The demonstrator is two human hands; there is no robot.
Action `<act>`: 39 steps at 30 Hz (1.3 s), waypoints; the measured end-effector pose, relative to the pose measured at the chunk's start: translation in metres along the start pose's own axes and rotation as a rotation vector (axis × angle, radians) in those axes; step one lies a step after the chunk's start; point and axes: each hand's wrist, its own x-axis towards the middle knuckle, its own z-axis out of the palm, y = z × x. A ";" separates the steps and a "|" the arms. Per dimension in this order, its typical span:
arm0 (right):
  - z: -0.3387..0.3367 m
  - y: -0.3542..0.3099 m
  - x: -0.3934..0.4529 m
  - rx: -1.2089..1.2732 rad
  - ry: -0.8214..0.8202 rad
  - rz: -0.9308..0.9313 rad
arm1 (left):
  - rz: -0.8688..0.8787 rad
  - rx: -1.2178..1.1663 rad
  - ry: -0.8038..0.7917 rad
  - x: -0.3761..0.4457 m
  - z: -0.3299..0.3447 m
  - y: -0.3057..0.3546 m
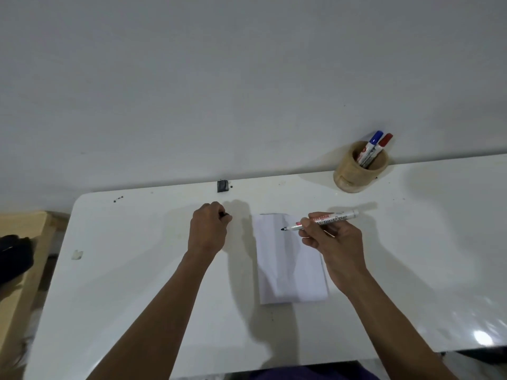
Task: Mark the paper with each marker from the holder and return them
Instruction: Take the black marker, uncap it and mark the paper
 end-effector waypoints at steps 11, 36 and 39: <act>0.010 0.003 0.014 -0.055 -0.045 -0.045 | -0.072 0.002 0.163 -0.038 0.002 0.005; 0.044 0.049 0.072 -0.472 -0.228 -0.329 | 0.328 0.425 0.022 -0.098 0.066 -0.014; 0.044 0.053 0.075 -0.475 -0.222 -0.325 | 0.328 0.423 0.042 -0.096 0.068 -0.015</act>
